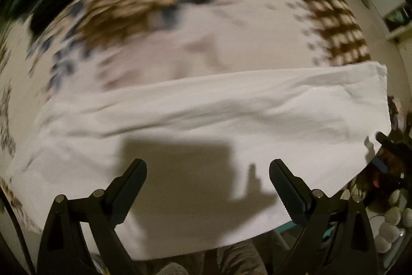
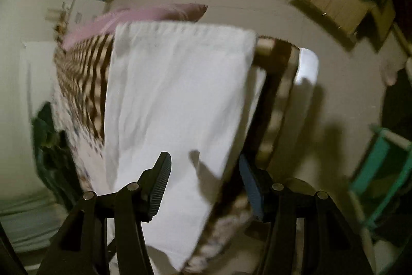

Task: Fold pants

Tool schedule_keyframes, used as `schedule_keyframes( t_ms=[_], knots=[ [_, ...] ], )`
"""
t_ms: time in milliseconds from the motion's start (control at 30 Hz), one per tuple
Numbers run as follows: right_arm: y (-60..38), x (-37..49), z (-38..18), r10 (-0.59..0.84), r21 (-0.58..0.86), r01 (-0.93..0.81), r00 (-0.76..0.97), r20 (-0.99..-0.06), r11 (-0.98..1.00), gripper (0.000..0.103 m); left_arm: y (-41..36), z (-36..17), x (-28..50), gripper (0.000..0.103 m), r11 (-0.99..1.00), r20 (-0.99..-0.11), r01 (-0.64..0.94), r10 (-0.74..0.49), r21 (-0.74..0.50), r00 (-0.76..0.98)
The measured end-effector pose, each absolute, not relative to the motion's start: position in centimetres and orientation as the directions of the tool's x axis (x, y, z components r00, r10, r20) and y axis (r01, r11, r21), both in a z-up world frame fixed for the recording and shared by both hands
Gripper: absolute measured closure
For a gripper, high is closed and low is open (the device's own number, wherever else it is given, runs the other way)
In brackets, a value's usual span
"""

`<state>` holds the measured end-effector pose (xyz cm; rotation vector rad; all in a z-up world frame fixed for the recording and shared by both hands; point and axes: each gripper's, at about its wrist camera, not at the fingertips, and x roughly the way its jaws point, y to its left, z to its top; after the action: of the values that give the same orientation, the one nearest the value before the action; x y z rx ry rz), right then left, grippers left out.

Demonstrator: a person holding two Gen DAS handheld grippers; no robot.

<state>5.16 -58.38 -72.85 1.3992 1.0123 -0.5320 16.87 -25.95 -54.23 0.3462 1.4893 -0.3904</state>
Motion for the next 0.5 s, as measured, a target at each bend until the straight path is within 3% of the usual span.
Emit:
schedule_keyframes(
  t_ms=[133, 367, 400, 433, 500],
  knots=[
    [-59.4, 5.0, -74.3, 0.25, 0.62, 0.776, 0.582, -0.774, 0.112, 0.041, -30.2, -56.1, 16.0, 0.006, 0.86, -0.999, 0.511, -0.021, -0.004, 0.027],
    [-58.9, 5.4, -75.1, 0.259, 0.729, 0.675, 0.688, -0.678, 0.114, 0.043, -32.6, -58.8, 14.5, 0.006, 0.856, -1.0, 0.515, 0.03, 0.031, 0.009],
    [-59.2, 5.5, -75.1, 0.257, 0.742, 0.66, 0.702, -0.665, 0.117, 0.048, -32.6, -59.2, 14.5, 0.006, 0.856, -0.999, 0.515, 0.038, 0.036, 0.007],
    [-59.4, 5.6, -74.9, 0.257, 0.757, 0.642, 0.716, -0.649, 0.121, 0.062, -33.0, -59.7, 15.7, 0.006, 0.857, -0.999, 0.513, 0.043, 0.039, 0.004],
    [-59.2, 6.3, -74.4, 0.276, 0.798, 0.583, 0.751, -0.6, 0.15, 0.073, -33.1, -60.3, 16.1, 0.006, 0.86, -0.999, 0.507, 0.051, 0.046, 0.004]
  ],
)
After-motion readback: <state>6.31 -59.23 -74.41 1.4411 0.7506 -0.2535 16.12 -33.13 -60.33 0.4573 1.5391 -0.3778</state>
